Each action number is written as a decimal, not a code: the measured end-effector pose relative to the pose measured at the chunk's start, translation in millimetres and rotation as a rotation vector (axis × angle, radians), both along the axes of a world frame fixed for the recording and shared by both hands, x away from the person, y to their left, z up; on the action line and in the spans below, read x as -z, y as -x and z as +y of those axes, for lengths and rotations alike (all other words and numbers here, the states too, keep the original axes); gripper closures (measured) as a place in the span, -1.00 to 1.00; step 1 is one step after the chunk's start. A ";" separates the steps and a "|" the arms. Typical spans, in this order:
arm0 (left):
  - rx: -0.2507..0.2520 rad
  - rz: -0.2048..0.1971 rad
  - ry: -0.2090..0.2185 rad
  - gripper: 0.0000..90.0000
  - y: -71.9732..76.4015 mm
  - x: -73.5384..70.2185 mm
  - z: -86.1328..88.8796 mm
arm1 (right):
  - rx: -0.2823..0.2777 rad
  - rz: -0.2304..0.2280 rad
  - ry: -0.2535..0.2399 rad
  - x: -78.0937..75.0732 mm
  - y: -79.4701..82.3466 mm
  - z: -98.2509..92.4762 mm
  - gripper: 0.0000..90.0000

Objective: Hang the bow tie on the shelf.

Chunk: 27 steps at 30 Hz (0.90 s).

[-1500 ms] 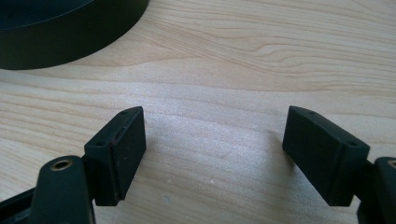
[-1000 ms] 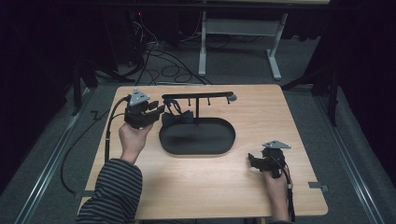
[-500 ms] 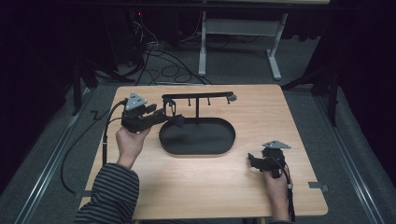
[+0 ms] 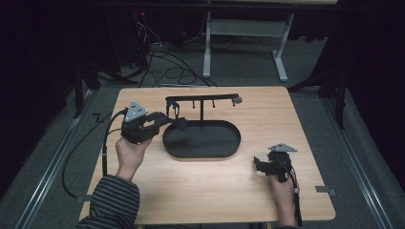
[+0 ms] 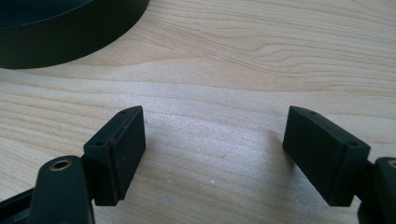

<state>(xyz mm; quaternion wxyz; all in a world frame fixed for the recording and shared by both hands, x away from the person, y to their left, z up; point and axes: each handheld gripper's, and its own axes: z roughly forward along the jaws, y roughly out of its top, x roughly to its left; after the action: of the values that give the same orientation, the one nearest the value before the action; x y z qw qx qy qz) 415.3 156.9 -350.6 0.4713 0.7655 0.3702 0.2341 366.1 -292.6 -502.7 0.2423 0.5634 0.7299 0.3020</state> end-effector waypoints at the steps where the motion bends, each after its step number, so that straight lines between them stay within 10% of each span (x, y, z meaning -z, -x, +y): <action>1: 0.001 0.001 0.000 0.37 0.7 0.3 0.4 | 0.000 0.000 0.000 0.0 0.0 0.0 -0.50; 27: 0.010 0.041 0.032 0.36 24.3 15.5 7.4 | 0.000 0.000 0.000 0.0 0.1 0.1 -0.50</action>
<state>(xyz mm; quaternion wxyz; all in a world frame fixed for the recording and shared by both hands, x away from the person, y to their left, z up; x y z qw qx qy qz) 391.0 164.4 -366.1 0.4770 0.7643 0.3796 0.2104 366.0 -292.5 -502.7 0.2423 0.5632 0.7300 0.3019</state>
